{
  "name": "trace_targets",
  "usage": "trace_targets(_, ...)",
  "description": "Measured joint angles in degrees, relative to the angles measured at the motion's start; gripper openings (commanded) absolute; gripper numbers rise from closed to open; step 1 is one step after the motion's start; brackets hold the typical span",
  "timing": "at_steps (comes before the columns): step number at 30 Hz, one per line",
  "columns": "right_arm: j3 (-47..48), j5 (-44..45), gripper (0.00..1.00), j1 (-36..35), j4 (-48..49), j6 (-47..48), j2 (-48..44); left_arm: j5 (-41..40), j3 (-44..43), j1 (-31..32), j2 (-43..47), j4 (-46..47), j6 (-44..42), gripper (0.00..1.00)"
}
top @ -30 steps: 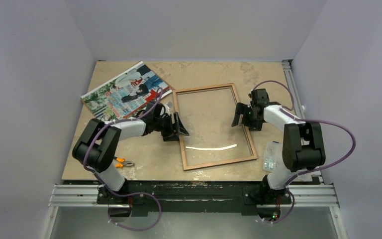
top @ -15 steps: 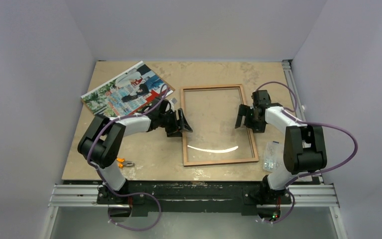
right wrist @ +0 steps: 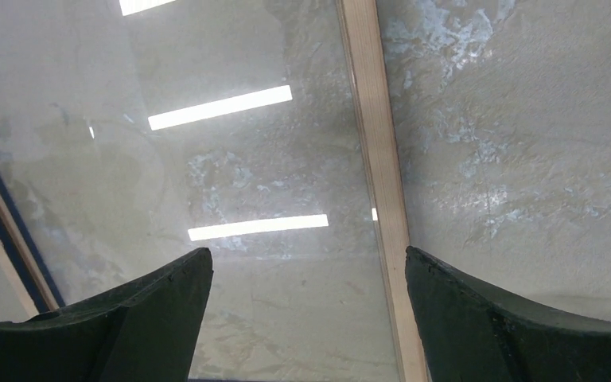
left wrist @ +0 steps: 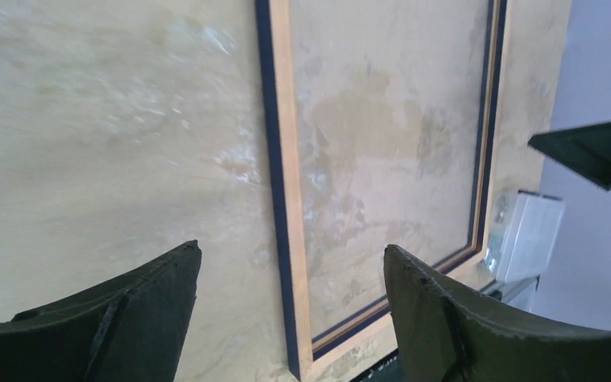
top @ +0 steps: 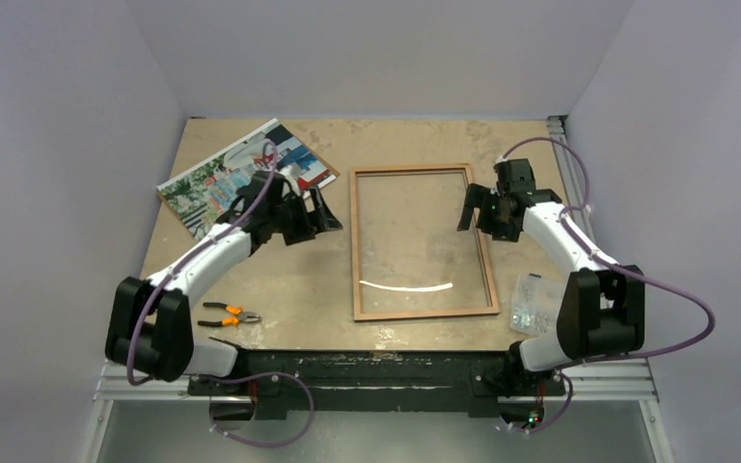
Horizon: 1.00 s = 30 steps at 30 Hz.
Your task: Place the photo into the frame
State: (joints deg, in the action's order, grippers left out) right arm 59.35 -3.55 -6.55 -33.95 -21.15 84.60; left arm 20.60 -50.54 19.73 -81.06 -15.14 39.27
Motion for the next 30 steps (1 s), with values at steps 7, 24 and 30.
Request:
trace_targets(7,4.70,0.20,0.90,-5.31,-2.29,-0.50,0.46,-3.21,-0.11,-13.07,12.81,-5.27,-3.63,0.86)
trace_targets(24,63.65,-3.54,0.86,-23.93,-6.47,-3.17,45.51,-25.62,-8.39,-19.26,21.68,-21.05,-10.03,0.85)
trace_targets(30,78.05,-9.11,0.86,-25.18,-3.43,-7.63,58.93,-29.99,-12.63,-23.43,7.87,-23.32,-10.40,0.84)
